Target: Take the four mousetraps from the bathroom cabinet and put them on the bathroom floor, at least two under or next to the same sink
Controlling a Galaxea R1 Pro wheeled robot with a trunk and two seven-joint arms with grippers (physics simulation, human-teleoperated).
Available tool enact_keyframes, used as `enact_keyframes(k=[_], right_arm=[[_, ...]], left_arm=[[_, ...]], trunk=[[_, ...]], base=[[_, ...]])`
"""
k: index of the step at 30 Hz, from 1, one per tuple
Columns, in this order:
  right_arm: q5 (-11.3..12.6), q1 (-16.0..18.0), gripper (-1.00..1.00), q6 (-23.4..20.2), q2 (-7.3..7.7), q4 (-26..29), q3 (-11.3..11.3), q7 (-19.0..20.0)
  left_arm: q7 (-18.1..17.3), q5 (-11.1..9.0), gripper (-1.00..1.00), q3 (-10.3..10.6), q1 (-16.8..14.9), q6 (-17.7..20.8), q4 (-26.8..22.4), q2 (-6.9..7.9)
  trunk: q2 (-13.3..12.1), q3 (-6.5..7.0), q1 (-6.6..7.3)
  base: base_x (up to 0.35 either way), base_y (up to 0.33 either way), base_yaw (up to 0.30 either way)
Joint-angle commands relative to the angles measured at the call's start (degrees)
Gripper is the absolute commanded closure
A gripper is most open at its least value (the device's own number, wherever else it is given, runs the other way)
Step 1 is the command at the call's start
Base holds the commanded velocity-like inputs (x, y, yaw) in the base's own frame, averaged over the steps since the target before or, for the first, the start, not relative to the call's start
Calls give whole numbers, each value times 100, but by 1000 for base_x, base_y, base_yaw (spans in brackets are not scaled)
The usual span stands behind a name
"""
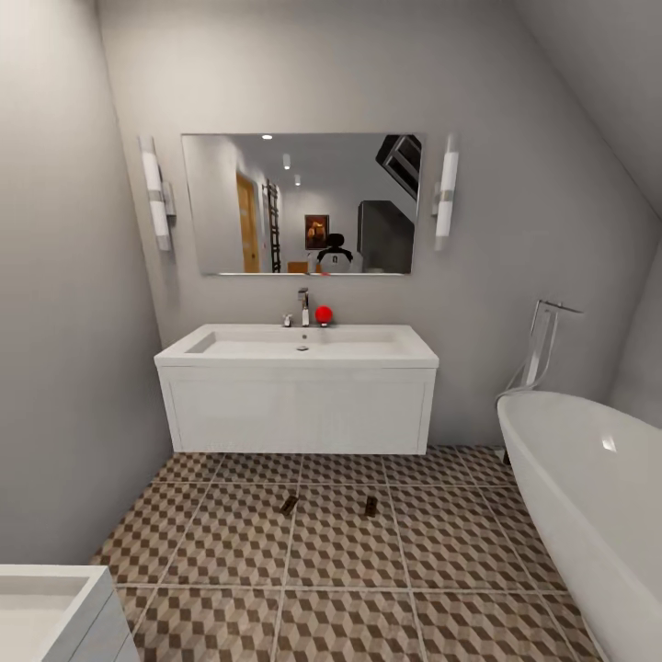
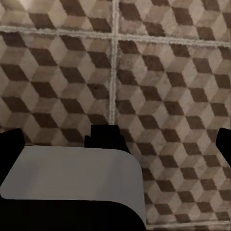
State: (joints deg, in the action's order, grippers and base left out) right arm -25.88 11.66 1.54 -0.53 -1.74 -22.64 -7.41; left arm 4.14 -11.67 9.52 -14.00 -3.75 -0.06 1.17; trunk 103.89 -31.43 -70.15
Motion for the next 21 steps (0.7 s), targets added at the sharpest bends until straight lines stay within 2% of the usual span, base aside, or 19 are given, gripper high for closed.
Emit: enact_keyframes(k=[1,9,21], right_arm=[[-61,-25,-100,24,-3,-18,-47,-33],[-59,-166,-100,76,-21,-19,-47,-30],[-58,-203,-100,90,-26,-19,-47,-31]], left_arm=[[11,-50,-100,50,41,-17,4,-12],[2,-54,-100,50,253,-138,-1,-98],[0,-101,-100,50,320,-305,-2,-130]], trunk=[[3,-6,1],[3,-6,1],[3,-6,1]], base=[[0,0,0],[0,0,0],[0,0,0]])
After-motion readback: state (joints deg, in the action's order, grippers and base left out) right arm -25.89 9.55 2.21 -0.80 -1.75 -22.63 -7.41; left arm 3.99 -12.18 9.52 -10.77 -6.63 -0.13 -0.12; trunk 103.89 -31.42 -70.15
